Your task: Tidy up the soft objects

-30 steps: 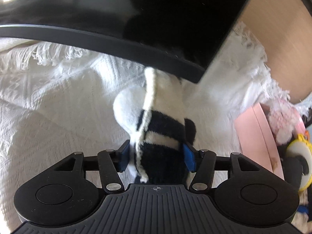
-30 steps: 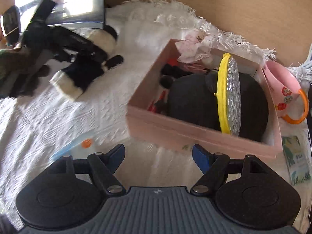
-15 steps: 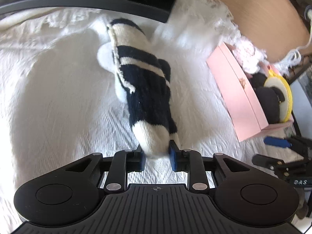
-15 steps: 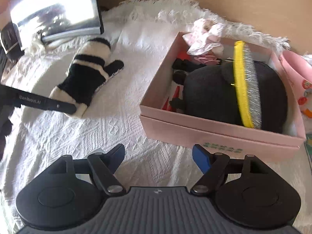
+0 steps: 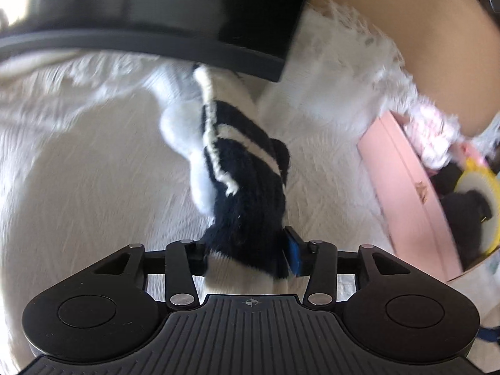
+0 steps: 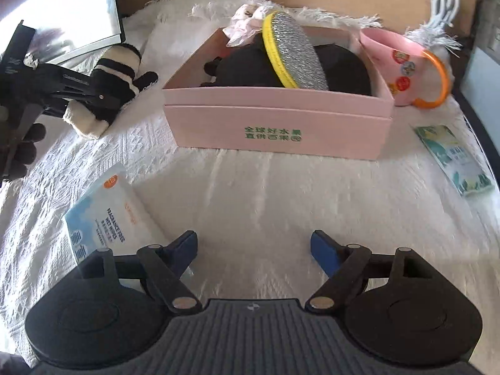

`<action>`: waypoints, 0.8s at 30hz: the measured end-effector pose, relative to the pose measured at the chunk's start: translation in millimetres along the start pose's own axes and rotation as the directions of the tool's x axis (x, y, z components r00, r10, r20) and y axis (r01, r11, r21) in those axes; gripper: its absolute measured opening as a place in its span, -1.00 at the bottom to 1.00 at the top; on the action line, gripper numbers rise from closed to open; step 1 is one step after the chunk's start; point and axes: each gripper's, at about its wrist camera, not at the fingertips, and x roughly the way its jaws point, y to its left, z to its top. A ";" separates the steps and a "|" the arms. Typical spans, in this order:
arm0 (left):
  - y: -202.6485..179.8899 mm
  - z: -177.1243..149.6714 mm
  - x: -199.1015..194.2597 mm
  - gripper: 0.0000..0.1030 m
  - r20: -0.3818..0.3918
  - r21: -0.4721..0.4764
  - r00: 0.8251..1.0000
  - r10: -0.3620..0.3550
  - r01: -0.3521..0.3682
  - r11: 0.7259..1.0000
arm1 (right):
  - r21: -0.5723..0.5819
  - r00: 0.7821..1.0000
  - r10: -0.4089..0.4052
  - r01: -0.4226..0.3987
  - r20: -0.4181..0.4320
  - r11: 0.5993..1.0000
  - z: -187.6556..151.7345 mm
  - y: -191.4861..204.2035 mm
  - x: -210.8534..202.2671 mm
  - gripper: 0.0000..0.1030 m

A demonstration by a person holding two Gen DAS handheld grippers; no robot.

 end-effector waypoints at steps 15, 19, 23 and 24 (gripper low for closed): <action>13.2 -21.6 -10.6 -0.12 0.068 -0.149 0.997 -0.031 0.041 0.988 | 0.090 0.998 0.053 -0.055 0.029 0.994 -3.9 -2.6 1.8 1.00; 16.3 -31.9 -40.8 -0.15 0.111 -0.101 0.994 -0.017 0.029 0.994 | 0.066 0.999 0.047 -0.048 0.017 0.997 -2.9 -0.4 2.9 1.00; 24.9 -26.4 -77.6 -0.15 0.230 -0.081 0.973 -0.018 0.038 0.996 | 0.026 0.999 0.017 -0.018 0.031 0.999 -6.1 6.6 4.8 1.00; 28.6 -20.3 -77.8 -0.15 0.237 -0.097 0.971 -0.029 0.053 0.994 | 0.019 0.999 0.005 -0.006 0.035 1.000 -6.6 8.4 6.0 1.00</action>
